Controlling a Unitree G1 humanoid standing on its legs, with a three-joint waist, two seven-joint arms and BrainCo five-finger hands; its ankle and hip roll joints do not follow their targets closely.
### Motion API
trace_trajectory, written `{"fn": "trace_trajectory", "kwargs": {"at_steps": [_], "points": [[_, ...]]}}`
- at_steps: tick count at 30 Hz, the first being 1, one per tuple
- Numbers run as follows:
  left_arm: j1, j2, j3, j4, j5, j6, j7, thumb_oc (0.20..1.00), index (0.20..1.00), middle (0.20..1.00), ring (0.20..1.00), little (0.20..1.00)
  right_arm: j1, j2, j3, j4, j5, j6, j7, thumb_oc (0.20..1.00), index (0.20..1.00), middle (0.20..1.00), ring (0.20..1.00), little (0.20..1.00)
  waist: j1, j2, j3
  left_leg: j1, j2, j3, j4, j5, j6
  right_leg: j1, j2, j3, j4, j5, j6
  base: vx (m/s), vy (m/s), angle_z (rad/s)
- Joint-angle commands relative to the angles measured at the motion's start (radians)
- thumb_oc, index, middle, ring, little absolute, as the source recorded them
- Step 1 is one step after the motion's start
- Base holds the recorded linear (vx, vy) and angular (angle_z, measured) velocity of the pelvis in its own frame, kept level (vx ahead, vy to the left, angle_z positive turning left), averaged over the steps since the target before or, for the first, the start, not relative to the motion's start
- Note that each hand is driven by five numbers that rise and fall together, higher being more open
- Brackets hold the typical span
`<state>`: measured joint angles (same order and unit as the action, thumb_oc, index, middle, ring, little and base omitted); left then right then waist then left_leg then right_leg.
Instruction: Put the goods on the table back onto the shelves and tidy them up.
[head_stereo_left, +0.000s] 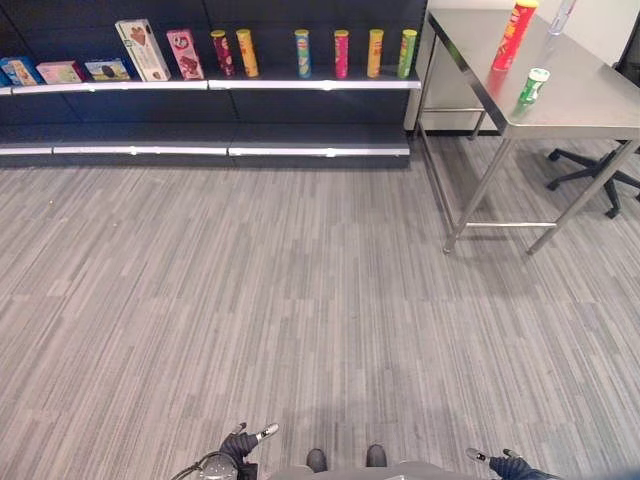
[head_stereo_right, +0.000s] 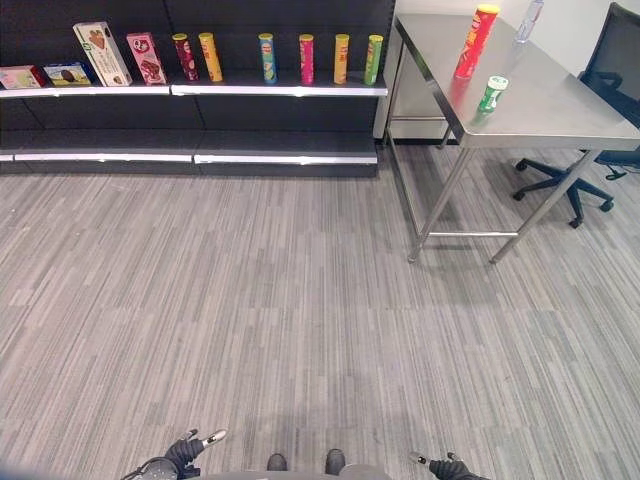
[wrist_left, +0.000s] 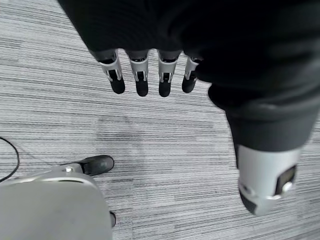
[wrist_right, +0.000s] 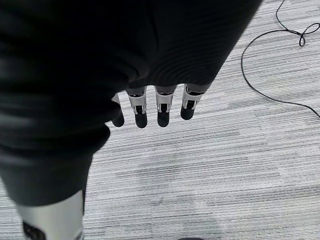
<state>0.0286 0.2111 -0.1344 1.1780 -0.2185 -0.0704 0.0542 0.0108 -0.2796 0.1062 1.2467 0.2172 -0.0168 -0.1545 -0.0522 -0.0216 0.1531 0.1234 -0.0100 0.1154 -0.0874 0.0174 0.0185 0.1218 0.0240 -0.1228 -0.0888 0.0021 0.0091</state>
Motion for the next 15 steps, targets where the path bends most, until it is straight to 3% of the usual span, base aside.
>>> {"fn": "trace_trajectory", "kwargs": {"at_steps": [1, 15], "points": [[-0.045, 0.019, 0.000, 0.052, -0.025, -0.022, -0.005, 1.000, 1.000, 1.000, 1.000, 1.000, -0.037, -0.017, 0.018, 0.026, -0.005, -0.022, 0.003, 1.000, 1.000, 1.000, 1.000, 1.000, -0.010, 0.002, -0.023, 0.024, 0.065, -0.029, 0.020, -0.075, -0.093, -0.015, -0.100, -0.003, 0.035, -0.067, 0.152, 0.00, 0.000, 0.00], [-0.046, 0.021, -0.001, 0.081, 0.005, -0.018, -0.003, 1.000, 1.000, 1.000, 1.000, 1.000, -0.039, -0.022, 0.018, 0.027, 0.000, -0.027, 0.004, 1.000, 1.000, 1.000, 1.000, 1.000, -0.004, 0.002, -0.026, 0.027, 0.067, -0.031, 0.017, -0.073, -0.095, -0.009, -0.099, -0.008, 0.033, -0.068, 0.151, 0.00, 0.000, 0.00]]}}
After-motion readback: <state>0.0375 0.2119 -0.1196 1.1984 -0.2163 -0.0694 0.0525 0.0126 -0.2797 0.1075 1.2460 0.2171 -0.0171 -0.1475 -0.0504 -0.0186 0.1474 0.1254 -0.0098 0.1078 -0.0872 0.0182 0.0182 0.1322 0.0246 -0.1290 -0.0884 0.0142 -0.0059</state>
